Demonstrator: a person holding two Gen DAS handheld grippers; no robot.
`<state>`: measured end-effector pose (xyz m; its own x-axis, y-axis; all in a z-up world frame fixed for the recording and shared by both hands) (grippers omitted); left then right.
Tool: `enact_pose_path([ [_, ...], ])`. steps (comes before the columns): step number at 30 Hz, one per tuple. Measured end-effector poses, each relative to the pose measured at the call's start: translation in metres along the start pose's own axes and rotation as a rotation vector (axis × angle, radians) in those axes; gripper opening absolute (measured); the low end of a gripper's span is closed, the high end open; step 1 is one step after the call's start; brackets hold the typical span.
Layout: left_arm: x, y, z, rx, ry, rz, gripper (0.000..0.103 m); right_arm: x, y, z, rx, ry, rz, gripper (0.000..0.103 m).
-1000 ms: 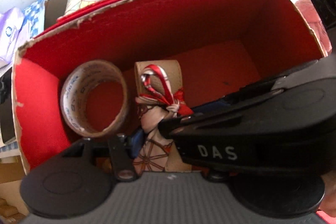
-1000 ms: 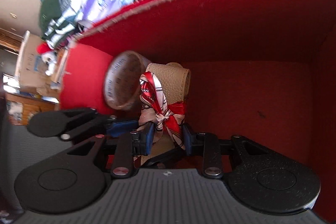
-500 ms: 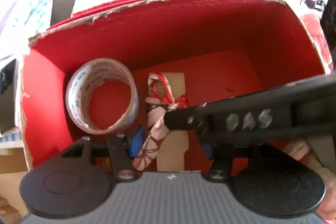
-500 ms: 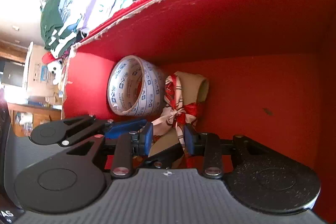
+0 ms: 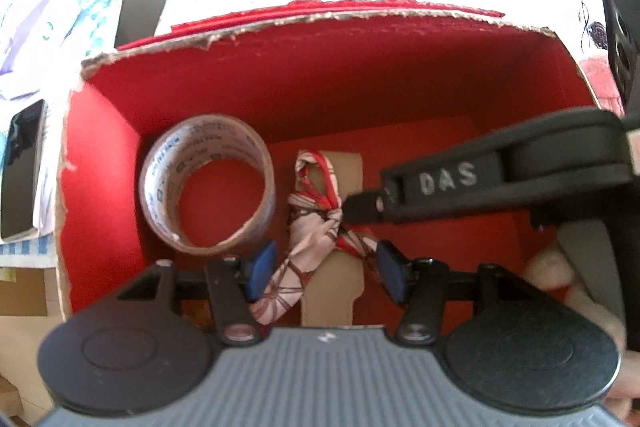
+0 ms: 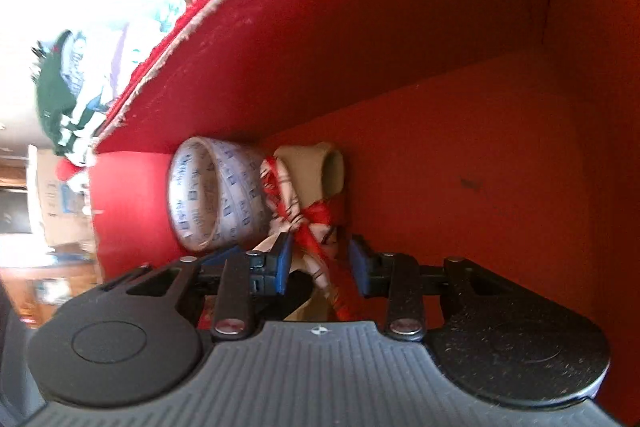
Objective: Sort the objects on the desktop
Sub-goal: 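Lower the sandal beside the tape roll inside the box, then open the right gripper and move it out to the orange bottle gourd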
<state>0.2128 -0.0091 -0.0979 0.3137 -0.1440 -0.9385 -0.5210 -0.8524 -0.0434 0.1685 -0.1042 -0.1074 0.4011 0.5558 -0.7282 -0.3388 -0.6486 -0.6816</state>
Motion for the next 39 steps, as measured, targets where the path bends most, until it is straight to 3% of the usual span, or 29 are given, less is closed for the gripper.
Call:
enact_pose_path([
  [4,-0.003,-0.002,0.0,-0.008,0.016,-0.012,0.059,0.001,-0.004,-0.009,-0.091,0.049,0.091,0.036],
  [9,-0.003,0.001,-0.001,-0.012,0.026,-0.026,0.059,0.012,-0.015,0.001,-0.167,-0.031,0.002,0.033],
  [12,-0.005,0.001,0.0,-0.013,0.035,-0.032,0.059,0.01,-0.023,0.004,-0.244,-0.022,-0.01,0.032],
  [18,-0.008,0.001,0.002,-0.007,0.043,-0.054,0.06,0.004,-0.004,0.003,-0.137,-0.001,-0.04,0.032],
  [27,-0.014,0.002,0.005,0.019,0.076,-0.106,0.06,-0.004,0.004,0.001,-0.108,0.073,-0.023,0.032],
  [34,-0.023,0.015,0.01,0.054,0.093,-0.136,0.06,-0.002,-0.011,-0.013,-0.155,0.143,-0.02,0.031],
  [37,-0.032,0.009,0.011,0.036,0.142,-0.12,0.062,-0.011,-0.019,-0.013,-0.203,0.201,-0.052,0.031],
  [39,-0.042,0.005,0.013,0.03,0.179,-0.164,0.061,-0.022,-0.022,-0.013,-0.236,0.264,-0.051,0.031],
])
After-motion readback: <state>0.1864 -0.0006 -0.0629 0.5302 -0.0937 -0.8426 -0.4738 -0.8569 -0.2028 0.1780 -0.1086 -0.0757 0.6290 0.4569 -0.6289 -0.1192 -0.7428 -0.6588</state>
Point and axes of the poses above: each gripper's, at about its wrist camera, not at the fingertips, and x roughly the way its jaws point, y to its right, z to its underside, the point moved 10 cm from there along x, roughly the way its jaws point, and after that the axes turned 9 degrees about -z, right-handed, at the moved point
